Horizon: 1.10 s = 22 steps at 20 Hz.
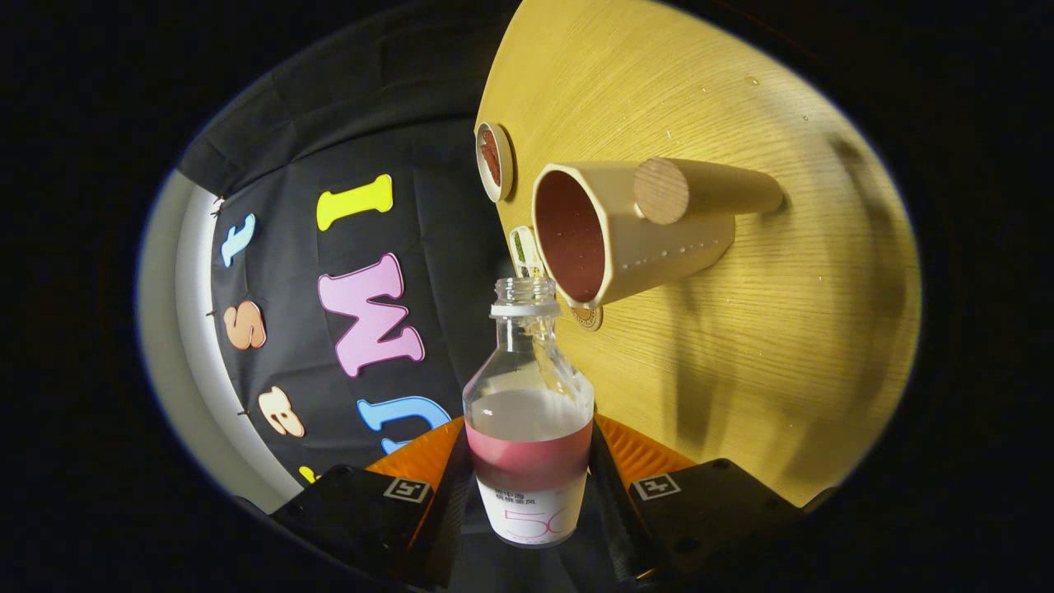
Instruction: Take the bottle from table, then pour the juice into the cup, finally place the bottle on the coaster
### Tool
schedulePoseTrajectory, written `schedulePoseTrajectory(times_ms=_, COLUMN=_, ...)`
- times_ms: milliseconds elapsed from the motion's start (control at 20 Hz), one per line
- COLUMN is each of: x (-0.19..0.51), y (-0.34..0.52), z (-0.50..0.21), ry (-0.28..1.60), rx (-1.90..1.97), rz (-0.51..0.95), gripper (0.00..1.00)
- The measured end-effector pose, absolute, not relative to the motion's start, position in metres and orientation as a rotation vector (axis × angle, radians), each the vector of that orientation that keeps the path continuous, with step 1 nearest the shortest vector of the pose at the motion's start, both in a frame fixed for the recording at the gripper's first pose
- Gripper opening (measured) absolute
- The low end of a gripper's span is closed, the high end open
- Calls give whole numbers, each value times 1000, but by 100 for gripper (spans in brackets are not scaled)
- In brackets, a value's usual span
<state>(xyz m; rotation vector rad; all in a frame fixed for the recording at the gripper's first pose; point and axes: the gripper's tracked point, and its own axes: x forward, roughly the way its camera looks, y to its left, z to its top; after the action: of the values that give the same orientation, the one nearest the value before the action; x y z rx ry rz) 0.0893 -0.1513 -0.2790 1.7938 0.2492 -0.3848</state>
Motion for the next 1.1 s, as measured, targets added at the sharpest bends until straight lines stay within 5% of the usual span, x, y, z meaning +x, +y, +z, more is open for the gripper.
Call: schedulePoseTrajectory(times_ms=1100, x=101, y=-170, z=-275, ry=189, rx=1966, rz=-450, gripper=74)
